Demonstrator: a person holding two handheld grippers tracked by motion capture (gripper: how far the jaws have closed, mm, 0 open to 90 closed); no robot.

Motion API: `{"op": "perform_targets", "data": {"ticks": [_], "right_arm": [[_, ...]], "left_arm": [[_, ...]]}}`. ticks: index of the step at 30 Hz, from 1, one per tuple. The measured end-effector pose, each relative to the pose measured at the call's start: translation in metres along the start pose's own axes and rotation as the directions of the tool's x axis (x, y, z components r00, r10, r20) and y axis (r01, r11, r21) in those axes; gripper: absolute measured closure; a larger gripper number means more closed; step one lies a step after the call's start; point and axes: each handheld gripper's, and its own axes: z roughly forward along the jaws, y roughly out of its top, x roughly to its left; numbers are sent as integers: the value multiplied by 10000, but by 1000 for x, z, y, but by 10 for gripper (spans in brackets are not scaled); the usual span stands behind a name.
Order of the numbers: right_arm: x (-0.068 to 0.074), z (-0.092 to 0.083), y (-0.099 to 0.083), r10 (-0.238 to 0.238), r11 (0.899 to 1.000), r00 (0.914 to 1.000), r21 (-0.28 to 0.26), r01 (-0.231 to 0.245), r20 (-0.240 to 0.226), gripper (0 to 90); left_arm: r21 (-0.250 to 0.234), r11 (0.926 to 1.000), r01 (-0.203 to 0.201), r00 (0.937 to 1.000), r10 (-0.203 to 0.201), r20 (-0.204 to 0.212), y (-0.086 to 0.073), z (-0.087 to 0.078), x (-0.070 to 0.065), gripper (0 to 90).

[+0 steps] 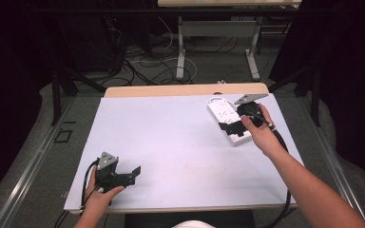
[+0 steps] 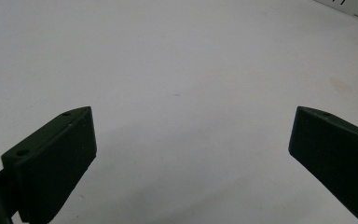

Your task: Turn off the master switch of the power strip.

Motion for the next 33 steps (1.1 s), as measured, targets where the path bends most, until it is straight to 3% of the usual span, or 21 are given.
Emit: {"op": "perform_targets", "data": {"ticks": [10, 15, 22, 27, 33], "right_arm": [[10, -22, -30, -200, 9997, 9997, -142, 198, -116, 0], [16, -33, -47, -476, 9986, 9988, -235, 479, 135, 0], [21, -41, -76, -317, 9987, 9992, -394, 326, 233, 0], [22, -42, -98, 115, 9986, 9999, -522, -117, -39, 11], [25, -44, -124, 353, 9979, 9987, -563, -332, 361, 12]], "left_arm": [[6, 10000, -16, 10000, 16, -27, 0, 0, 0, 8], [12, 10000, -10, 10000, 10, -41, 0, 0, 0, 8], [-2, 10000, 50, 10000, -50, -78, 0, 0, 0, 8], [0, 10000, 91, 9999, -91, -80, -1, 0, 0, 8], [-6, 9999, 141, 9999, -141, -99, -1, -1, 0, 8]]}}
